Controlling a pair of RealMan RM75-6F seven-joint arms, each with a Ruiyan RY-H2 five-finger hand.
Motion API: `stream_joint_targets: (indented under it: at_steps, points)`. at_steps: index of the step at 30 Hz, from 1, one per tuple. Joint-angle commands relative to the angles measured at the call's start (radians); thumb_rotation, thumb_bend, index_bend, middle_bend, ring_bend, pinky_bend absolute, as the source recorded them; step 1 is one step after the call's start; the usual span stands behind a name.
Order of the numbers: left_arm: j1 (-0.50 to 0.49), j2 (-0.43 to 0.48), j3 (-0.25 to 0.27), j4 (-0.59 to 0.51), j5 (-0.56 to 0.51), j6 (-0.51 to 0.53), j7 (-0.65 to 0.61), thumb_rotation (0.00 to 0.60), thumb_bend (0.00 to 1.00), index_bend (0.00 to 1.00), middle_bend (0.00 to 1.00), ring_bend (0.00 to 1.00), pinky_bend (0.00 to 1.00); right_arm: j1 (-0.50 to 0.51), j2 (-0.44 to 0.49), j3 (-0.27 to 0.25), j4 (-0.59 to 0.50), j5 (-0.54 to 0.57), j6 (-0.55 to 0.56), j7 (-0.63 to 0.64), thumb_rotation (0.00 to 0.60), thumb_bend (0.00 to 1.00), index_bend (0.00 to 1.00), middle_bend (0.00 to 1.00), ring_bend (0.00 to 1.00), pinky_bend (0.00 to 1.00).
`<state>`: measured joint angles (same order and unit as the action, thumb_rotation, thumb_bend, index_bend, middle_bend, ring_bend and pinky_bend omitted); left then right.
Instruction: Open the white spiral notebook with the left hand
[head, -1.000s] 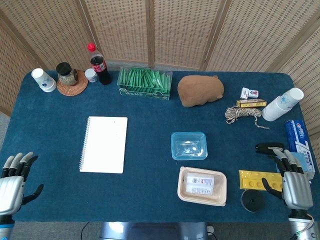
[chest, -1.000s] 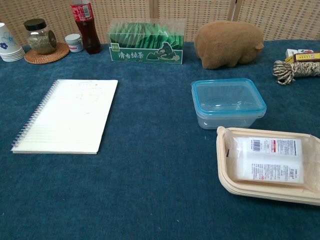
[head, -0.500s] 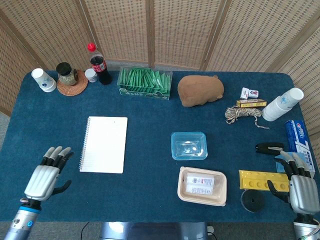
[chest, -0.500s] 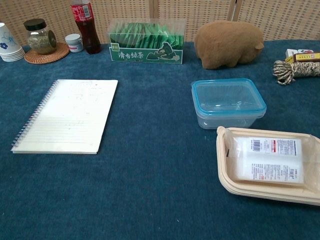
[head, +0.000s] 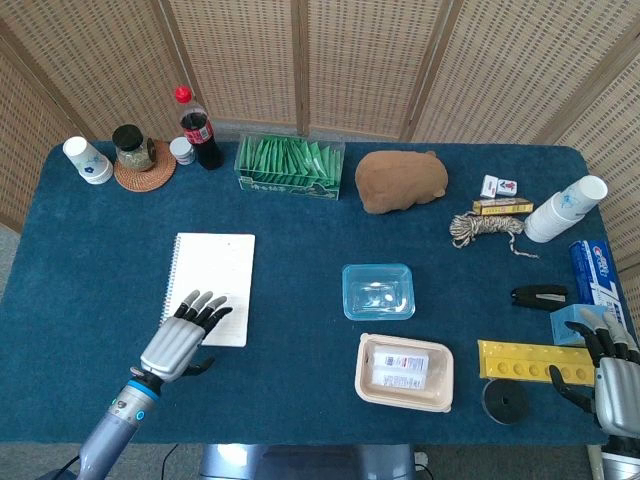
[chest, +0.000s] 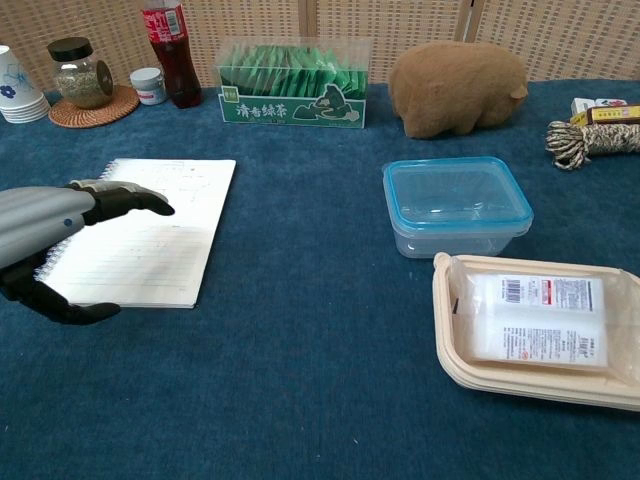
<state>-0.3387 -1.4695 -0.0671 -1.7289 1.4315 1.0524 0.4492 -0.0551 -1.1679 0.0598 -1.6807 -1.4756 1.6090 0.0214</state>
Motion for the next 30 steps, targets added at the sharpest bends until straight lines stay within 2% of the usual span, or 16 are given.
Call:
stream_joint_targets:
  at_steps: [1, 13, 30]
  points:
    - [-0.024, -0.038, -0.005, 0.027, -0.029, -0.021, 0.023, 0.600, 0.24, 0.25, 0.10, 0.02, 0.00, -0.005, 0.002, 0.000, 0.004, 0.001, 0.006, 0.005, 0.600, 0.31, 0.24, 0.17, 0.06, 0.12]
    - [-0.053, -0.143, -0.012, 0.114, -0.083, 0.002, 0.095, 0.600, 0.24, 0.26, 0.10, 0.02, 0.00, -0.019, 0.013, 0.006, 0.015, 0.010, 0.018, 0.017, 0.600, 0.30, 0.24, 0.17, 0.06, 0.12]
    - [-0.089, -0.202, -0.025, 0.184, -0.124, 0.013, 0.100, 0.600, 0.24, 0.26, 0.11, 0.02, 0.00, -0.035, 0.014, 0.005, 0.020, 0.018, 0.025, 0.018, 0.600, 0.31, 0.24, 0.17, 0.06, 0.12]
